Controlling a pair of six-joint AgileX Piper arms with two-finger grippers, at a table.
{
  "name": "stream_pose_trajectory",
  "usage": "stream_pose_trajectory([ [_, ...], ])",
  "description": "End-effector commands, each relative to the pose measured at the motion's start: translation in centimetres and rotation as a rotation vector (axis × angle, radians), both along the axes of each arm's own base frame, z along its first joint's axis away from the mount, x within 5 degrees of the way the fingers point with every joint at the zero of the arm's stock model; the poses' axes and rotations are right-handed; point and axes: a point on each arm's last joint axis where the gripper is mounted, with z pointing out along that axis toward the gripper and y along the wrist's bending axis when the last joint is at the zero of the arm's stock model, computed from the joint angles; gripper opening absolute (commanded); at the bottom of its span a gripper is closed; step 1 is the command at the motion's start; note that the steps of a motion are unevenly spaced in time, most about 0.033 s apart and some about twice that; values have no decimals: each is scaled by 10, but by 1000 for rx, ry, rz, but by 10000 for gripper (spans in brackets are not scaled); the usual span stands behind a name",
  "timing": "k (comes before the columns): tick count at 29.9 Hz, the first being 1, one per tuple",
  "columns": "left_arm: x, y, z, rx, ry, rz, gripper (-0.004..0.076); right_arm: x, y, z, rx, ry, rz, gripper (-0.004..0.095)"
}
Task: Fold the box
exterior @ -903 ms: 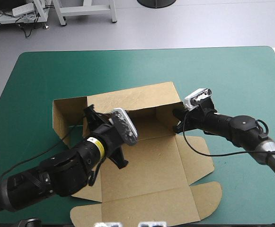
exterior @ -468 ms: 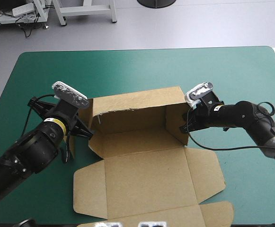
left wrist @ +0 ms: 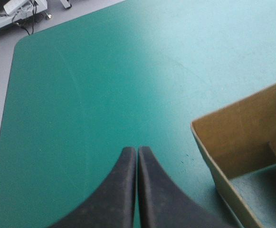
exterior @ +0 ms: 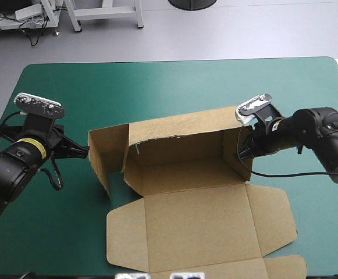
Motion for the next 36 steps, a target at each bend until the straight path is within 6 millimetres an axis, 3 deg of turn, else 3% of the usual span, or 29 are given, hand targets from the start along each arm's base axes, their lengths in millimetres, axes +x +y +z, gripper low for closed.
stream_pose_trajectory([
  [1,-1,3,13,-25,-42,-37,-1,-11,-8,19,-59,5,-24,-20],
  [6,1,11,12,-34,-42,-7,-1,-12,-10,8,-114,115,-17,-20],
  [12,4,13,11,3,-42,-5,-1,8,-5,-3,-116,119,-30,-19],
  [28,4,18,11,59,-39,23,-1,123,25,-33,-149,158,-29,-20],
  [33,3,16,10,27,-25,15,-1,145,34,-49,-127,205,-26,-16],
  [36,3,15,9,19,-22,13,-1,150,36,-50,-123,199,-14,60],
])
